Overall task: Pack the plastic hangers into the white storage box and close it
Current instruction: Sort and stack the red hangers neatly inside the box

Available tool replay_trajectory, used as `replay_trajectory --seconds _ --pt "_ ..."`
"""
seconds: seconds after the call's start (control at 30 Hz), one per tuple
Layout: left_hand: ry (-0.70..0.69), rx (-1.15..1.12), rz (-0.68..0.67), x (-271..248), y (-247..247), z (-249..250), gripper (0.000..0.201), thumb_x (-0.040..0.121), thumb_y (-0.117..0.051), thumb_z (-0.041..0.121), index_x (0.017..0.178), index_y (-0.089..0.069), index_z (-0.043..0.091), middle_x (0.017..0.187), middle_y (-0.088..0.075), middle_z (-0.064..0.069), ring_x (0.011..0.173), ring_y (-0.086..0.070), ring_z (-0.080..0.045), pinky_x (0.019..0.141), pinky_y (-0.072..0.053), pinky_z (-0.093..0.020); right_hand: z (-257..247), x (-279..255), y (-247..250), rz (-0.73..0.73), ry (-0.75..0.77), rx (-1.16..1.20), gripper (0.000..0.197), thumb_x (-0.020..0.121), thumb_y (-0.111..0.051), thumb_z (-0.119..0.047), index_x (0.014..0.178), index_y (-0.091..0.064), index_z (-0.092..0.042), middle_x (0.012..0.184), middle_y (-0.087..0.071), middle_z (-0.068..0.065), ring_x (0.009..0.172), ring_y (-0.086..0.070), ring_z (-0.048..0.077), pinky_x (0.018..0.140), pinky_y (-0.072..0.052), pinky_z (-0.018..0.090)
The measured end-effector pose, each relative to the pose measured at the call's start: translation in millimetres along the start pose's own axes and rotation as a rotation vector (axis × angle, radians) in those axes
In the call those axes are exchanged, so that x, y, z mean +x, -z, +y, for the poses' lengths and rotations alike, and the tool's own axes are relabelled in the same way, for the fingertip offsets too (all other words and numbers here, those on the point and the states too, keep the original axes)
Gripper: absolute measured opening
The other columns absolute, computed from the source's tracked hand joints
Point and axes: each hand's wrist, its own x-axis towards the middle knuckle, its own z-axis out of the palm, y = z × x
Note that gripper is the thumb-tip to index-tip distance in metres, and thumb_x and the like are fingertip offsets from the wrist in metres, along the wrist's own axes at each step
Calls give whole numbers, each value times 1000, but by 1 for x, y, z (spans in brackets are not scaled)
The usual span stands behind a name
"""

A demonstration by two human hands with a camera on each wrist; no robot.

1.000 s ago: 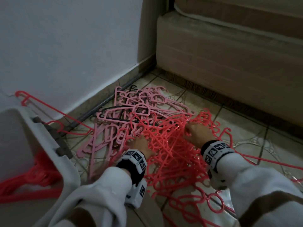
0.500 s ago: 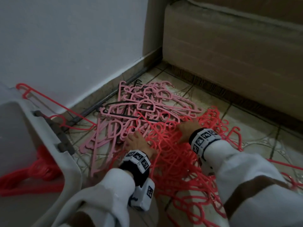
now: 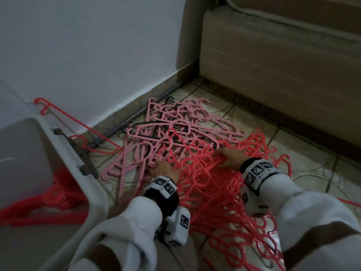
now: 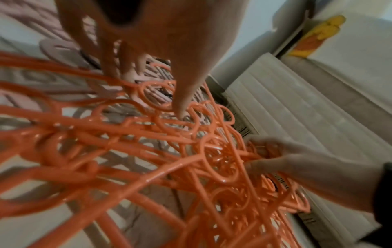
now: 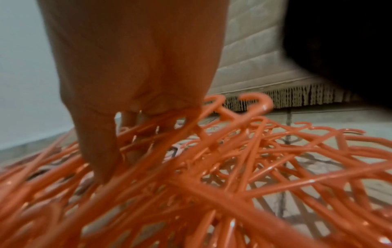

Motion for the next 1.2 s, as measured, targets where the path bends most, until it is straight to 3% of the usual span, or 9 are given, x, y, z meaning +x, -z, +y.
replay_trajectory --seconds 0.2,0.3,0.43,0.57,0.7,0.8,0.9,1.0,1.2 --pt "-183 -24 -21 -2 9 -6 36 95 -50 33 122 -48 9 118 -60 -16 103 -57 -32 82 -43 -33 -3 -2 -1 -72 -34 -52 38 86 -61 -26 121 -54 -13 105 -58 4 94 -52 18 77 -40 25" --pt "-271 28 5 -2 14 -7 19 97 -40 14 113 -51 15 92 -61 -15 74 -51 -25 64 -37 -28 -13 -1 -3 -130 -87 -18 53 88 -56 -43 133 -44 -18 125 -55 7 111 -53 23 88 -43 29" --pt "-317 -35 -20 -4 9 -2 15 94 -47 16 98 -61 17 89 -65 -12 79 -59 -27 68 -44 -29 -35 0 -11 -110 -140 -12 79 72 -54 -74 131 -43 -22 128 -55 1 115 -53 24 104 -39 42" --pt "-283 -32 -86 -7 3 3 12 88 -59 14 85 -67 7 83 -63 -8 88 -59 -26 86 -49 -37 -46 7 -21 -107 -73 -57 56 78 -55 -65 113 -53 -21 102 -55 -1 105 -55 23 101 -37 40" --pt "-165 -213 -51 1 1 0 62 83 -68 21 132 -35 1 132 -49 -20 119 -49 -34 102 -40 -41 -42 7 -23 -105 -60 -25 36 85 -53 -54 98 -52 -21 97 -54 0 91 -49 18 103 -34 43" --pt "-138 -293 -47 9 5 3 54 93 -54 31 135 -34 4 129 -54 -18 115 -54 -34 97 -42 -38 -39 3 -25 -57 -52 -34 49 91 -46 -52 128 -50 -21 128 -56 4 118 -50 21 113 -18 47" --pt "-144 -445 20 18 8 5 38 92 -54 26 122 -49 3 110 -63 -23 82 -59 -28 72 -48 -33 -39 -1 -28 -46 -36 -26 51 95 -38 -51 138 -42 -23 140 -49 2 129 -43 21 114 -10 47" --pt "-151 -581 73 29 13 4 9 88 -60 12 96 -56 11 98 -64 -11 70 -55 -18 61 -45 -23 -36 3 -31 -45 4 0 54 94 -36 -54 139 -39 -25 139 -50 4 127 -46 22 114 -16 47" --pt "-210 -672 26 21 14 12 23 92 -51 5 102 -70 14 81 -63 11 60 -53 0 56 -44 -15 -37 2 -28 -23 90 -52 60 92 -36 -56 142 -35 -22 133 -55 5 117 -54 24 107 -34 41"
